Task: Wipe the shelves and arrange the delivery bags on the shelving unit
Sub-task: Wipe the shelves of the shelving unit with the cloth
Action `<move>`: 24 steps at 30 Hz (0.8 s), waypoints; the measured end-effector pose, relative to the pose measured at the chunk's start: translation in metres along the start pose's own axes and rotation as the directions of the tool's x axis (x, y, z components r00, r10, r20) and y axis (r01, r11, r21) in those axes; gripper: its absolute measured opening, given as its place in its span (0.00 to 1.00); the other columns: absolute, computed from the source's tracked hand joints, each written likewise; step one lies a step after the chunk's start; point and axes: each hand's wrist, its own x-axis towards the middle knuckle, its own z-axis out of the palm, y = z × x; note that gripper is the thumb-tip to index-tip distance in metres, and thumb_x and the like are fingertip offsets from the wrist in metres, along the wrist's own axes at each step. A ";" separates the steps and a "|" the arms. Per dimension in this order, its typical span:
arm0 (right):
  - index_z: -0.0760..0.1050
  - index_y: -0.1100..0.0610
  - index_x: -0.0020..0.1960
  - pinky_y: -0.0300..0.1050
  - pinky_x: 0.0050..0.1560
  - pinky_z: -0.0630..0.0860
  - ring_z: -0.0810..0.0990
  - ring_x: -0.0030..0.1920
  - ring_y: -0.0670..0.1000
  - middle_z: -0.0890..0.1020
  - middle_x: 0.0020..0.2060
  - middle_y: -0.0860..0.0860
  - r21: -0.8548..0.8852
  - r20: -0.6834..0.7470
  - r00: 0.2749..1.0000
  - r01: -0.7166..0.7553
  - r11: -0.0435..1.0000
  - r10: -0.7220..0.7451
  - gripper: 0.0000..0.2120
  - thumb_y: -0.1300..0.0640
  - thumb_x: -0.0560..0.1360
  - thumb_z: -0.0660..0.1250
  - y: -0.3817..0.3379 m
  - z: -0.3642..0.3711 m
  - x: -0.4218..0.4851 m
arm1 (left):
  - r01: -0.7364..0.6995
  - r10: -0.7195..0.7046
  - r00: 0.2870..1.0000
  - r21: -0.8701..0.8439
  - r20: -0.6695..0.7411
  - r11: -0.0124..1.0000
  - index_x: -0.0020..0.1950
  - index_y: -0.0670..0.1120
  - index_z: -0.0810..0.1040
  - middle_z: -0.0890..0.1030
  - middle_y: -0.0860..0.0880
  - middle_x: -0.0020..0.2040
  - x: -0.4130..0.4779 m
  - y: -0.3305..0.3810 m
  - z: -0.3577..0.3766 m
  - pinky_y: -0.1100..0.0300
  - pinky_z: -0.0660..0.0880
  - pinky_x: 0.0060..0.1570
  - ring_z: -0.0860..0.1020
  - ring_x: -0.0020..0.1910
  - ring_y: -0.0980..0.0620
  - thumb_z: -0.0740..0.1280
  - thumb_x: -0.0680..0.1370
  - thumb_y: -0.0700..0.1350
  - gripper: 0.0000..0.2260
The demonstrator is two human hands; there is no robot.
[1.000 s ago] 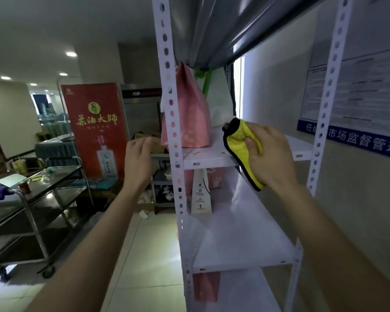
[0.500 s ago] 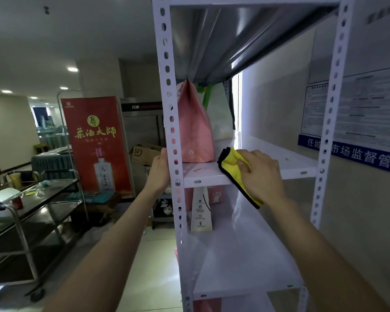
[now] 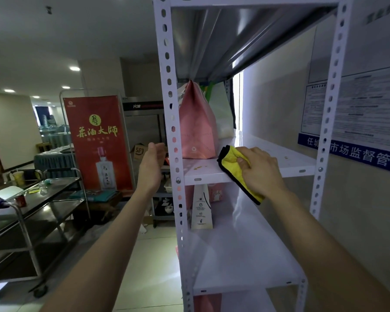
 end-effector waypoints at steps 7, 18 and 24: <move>0.74 0.45 0.74 0.57 0.66 0.71 0.75 0.64 0.57 0.80 0.63 0.51 0.096 0.034 0.973 0.226 0.969 -0.230 0.19 0.55 0.84 0.61 -0.064 -0.002 0.011 | -0.293 0.301 0.953 0.134 -0.037 0.947 0.85 0.56 0.61 0.75 0.68 0.65 -0.010 0.057 0.011 0.67 0.73 0.60 0.75 0.57 0.79 0.51 0.90 0.60 0.24; 0.77 0.46 0.70 0.53 0.67 0.72 0.76 0.66 0.57 0.79 0.70 0.51 0.065 0.398 0.912 0.076 0.995 -0.096 0.18 0.54 0.85 0.57 -0.039 -0.017 0.018 | -0.529 0.599 0.800 0.419 -0.046 0.738 0.89 0.49 0.43 0.65 0.60 0.73 0.003 0.056 0.036 0.45 0.83 0.46 0.74 0.60 0.67 0.65 0.88 0.53 0.38; 0.74 0.41 0.73 0.59 0.72 0.66 0.76 0.68 0.59 0.79 0.70 0.49 -0.034 0.405 0.913 0.081 0.996 -0.061 0.29 0.44 0.75 0.49 -0.075 -0.012 0.016 | -0.552 0.645 0.764 0.494 -0.021 0.672 0.89 0.46 0.43 0.65 0.52 0.71 0.007 0.047 0.035 0.48 0.80 0.46 0.78 0.47 0.46 0.64 0.88 0.49 0.37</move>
